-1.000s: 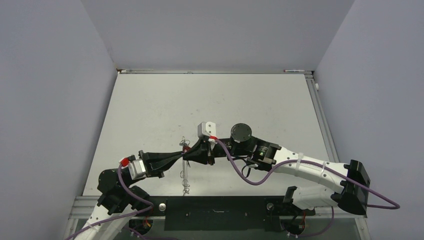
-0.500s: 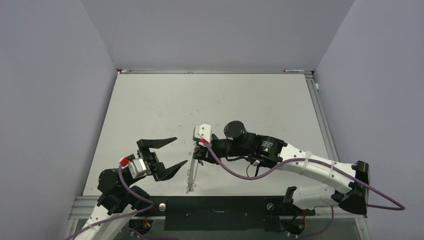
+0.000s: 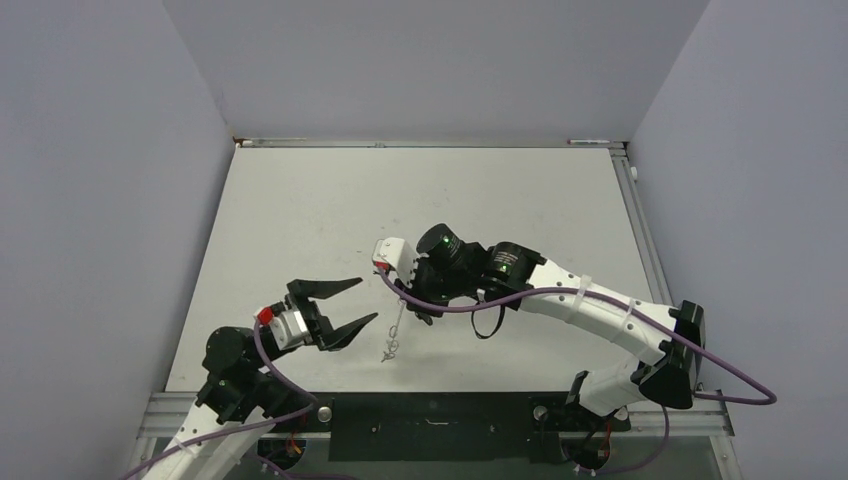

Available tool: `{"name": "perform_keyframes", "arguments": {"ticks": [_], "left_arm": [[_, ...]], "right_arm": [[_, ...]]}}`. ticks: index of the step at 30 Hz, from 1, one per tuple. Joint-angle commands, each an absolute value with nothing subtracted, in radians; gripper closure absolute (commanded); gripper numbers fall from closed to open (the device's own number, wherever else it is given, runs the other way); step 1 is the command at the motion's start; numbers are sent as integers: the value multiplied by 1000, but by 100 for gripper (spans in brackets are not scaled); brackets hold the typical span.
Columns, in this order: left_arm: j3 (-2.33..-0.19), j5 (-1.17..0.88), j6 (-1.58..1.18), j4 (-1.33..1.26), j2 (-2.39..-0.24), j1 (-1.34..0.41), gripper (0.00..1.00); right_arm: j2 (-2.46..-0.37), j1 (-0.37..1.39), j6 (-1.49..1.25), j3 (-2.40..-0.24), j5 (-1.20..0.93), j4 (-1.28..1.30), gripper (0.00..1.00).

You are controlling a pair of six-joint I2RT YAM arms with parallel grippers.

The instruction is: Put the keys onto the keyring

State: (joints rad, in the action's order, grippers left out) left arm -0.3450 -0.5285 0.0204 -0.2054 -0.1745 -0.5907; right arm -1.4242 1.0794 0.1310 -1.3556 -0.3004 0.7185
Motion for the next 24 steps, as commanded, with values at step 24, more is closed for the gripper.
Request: {"name": "perform_keyframes", "arguments": {"ticks": [24], "left_arm": [[-389,-816,37,-193,-426,-689,64]], "right_arm": [[-1399,1200,287,-1445,-330,849,95]]}}
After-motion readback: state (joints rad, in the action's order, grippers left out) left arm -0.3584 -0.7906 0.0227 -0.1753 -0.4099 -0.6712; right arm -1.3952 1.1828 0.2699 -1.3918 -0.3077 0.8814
